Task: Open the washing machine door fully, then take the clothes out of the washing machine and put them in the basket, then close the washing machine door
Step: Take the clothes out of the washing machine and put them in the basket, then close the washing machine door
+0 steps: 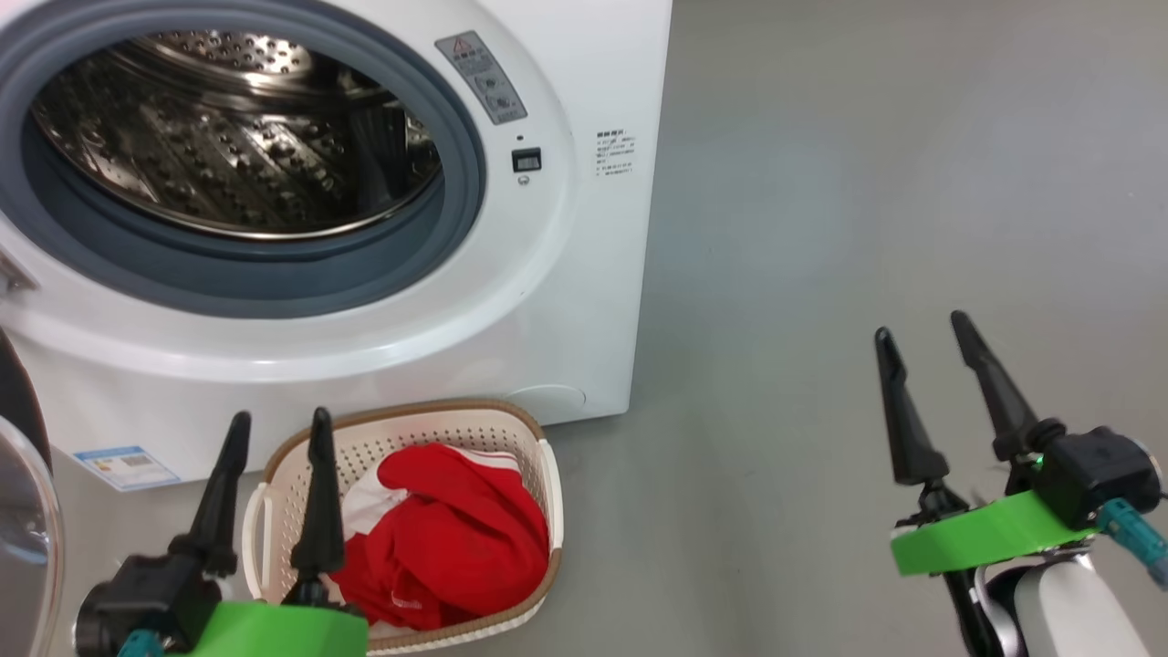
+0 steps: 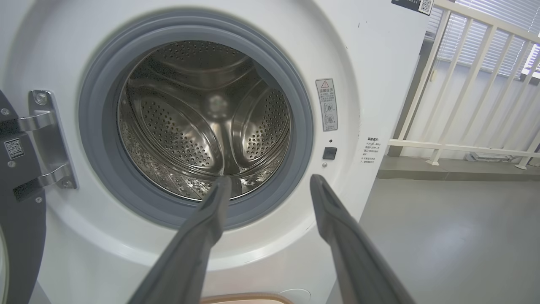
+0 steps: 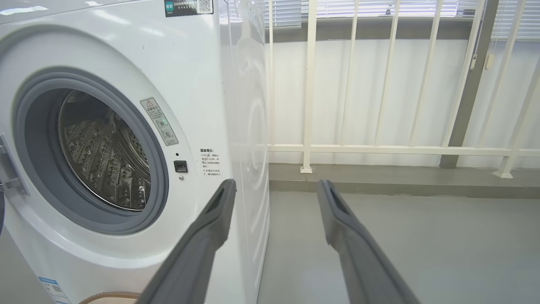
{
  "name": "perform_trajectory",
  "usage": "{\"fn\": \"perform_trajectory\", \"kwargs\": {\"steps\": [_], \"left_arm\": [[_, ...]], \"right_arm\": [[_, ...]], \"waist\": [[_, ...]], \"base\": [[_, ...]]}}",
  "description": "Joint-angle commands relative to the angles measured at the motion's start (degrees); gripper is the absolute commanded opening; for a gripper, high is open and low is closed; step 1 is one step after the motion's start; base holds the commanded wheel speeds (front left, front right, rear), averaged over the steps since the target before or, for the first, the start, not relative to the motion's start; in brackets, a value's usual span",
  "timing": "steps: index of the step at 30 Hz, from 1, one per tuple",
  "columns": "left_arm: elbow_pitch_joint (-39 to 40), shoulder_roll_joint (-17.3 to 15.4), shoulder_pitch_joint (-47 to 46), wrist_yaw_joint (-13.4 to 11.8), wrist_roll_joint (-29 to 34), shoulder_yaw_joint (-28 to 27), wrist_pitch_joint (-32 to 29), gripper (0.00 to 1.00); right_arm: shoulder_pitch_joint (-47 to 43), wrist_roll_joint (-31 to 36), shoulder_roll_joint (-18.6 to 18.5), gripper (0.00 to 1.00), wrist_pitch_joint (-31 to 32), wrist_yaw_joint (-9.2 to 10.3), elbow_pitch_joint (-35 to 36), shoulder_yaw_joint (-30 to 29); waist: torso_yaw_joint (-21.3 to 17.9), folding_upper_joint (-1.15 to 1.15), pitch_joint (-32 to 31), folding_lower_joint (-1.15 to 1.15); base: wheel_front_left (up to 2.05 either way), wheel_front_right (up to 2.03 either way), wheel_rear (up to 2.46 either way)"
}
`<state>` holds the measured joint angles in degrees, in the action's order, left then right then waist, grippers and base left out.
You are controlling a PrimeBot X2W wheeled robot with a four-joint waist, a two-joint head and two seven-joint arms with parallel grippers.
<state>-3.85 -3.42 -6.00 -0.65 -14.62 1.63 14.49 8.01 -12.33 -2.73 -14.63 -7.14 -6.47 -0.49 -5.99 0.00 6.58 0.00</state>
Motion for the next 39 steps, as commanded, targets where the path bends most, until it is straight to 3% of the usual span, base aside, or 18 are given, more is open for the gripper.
{"fn": "perform_trajectory", "kwargs": {"steps": [1, 25, 39], "left_arm": [[2.2, -1.1, 0.3, -0.5, 0.4, -2.3, 0.5, 1.0], [5.7, -2.1, 7.5, -1.2, 3.3, -3.1, 0.4, 1.0], [6.2, -2.5, 6.9, -1.7, 3.2, -2.5, 0.3, 1.0]], "right_arm": [[-0.3, 0.5, -0.1, 1.0, -0.4, -0.35, 1.9, 2.0], [-5.3, 0.0, -0.1, 1.0, -0.4, -0.35, 3.1, 0.9], [-4.7, -0.1, -0.1, 1.0, -0.4, -0.35, 3.0, 0.6]], "waist": [[-0.2, 0.0, -1.0, 0.0], [-0.8, 0.0, -5.8, 0.0], [-0.7, 0.0, -4.6, 0.0]], "base": [[0.0, 0.0, 0.0], [-0.03, 0.03, 0.0], [-1.39, 1.39, 0.0]]}}
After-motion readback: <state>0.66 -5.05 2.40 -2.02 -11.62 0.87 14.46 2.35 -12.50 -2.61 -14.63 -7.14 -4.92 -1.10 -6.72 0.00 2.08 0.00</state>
